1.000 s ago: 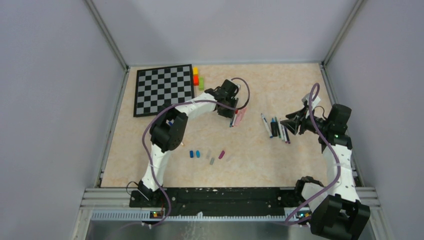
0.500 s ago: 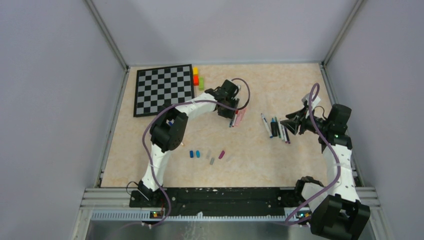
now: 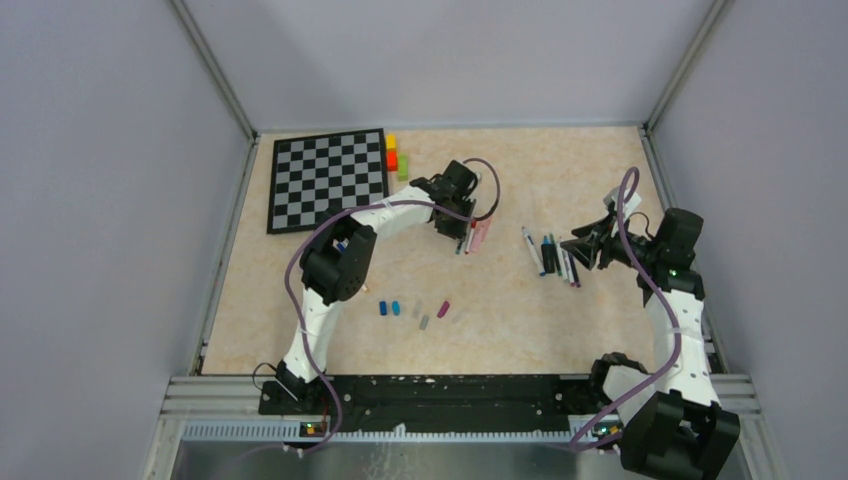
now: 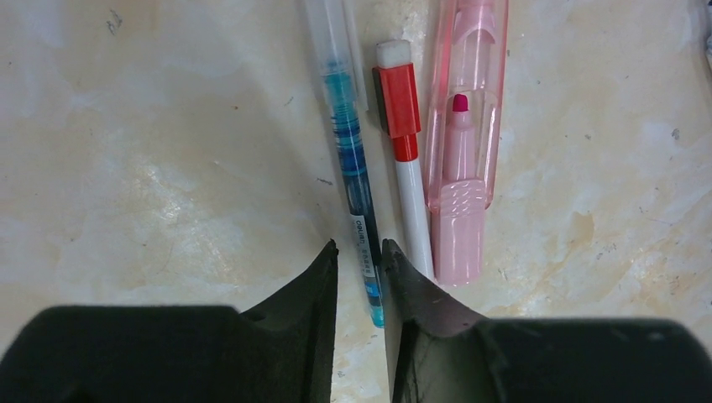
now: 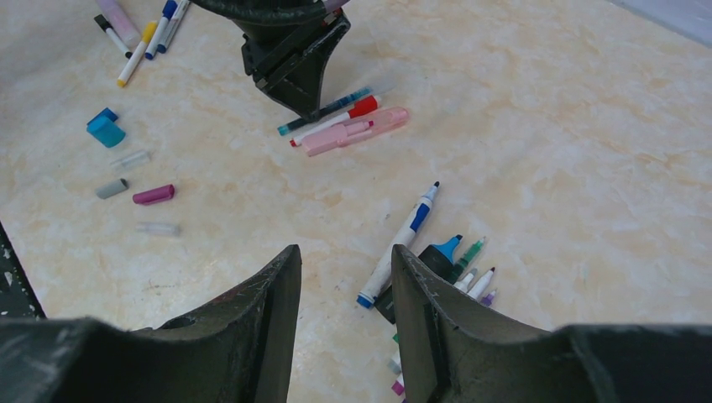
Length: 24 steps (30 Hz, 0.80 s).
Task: Open the pen caps
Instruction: Pick up the pen from the center of the board.
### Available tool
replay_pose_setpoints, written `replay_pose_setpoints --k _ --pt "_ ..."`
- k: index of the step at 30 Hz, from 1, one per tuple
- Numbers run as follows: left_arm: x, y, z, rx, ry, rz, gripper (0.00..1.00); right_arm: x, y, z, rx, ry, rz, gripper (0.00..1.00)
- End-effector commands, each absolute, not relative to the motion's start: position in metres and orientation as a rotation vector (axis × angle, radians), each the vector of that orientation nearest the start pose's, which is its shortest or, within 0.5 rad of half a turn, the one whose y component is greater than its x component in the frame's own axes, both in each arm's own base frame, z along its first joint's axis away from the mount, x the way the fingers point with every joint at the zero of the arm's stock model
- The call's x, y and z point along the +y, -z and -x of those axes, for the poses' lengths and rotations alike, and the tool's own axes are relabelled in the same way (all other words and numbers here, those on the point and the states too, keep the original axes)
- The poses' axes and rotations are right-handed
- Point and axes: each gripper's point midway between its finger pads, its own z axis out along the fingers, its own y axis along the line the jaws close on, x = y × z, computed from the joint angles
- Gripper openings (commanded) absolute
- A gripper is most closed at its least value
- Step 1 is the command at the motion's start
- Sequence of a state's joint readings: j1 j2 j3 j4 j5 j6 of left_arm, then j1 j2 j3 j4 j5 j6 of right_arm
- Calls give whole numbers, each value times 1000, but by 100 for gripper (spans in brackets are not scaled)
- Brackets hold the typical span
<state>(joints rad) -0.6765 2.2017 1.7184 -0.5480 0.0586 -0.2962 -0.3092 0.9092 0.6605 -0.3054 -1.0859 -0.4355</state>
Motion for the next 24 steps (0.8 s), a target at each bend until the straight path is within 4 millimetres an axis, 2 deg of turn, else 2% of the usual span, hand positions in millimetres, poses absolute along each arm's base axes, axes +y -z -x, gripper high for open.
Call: replay_pose_setpoints --k 1,7,11,17,21,24 --pt "-331 -23 -388 2628 350 -524 27 66 -206 -270 1677 -601 737 43" --pt "-304 -11 -393 2640 134 -535 25 67 -206 -270 1676 -600 739 43" --pt "-298 -5 -391 2649 99 -573 23 66 -205 -270 1678 -600 738 43" --pt "-304 6 -385 2672 150 -621 0 66 -205 -270 1678 -598 737 43" --pt "-304 -4 -387 2635 168 -613 0 66 -204 -270 1679 -600 738 43" --pt "-304 -28 -390 2570 204 -578 0 67 -204 -269 1675 -607 741 43"
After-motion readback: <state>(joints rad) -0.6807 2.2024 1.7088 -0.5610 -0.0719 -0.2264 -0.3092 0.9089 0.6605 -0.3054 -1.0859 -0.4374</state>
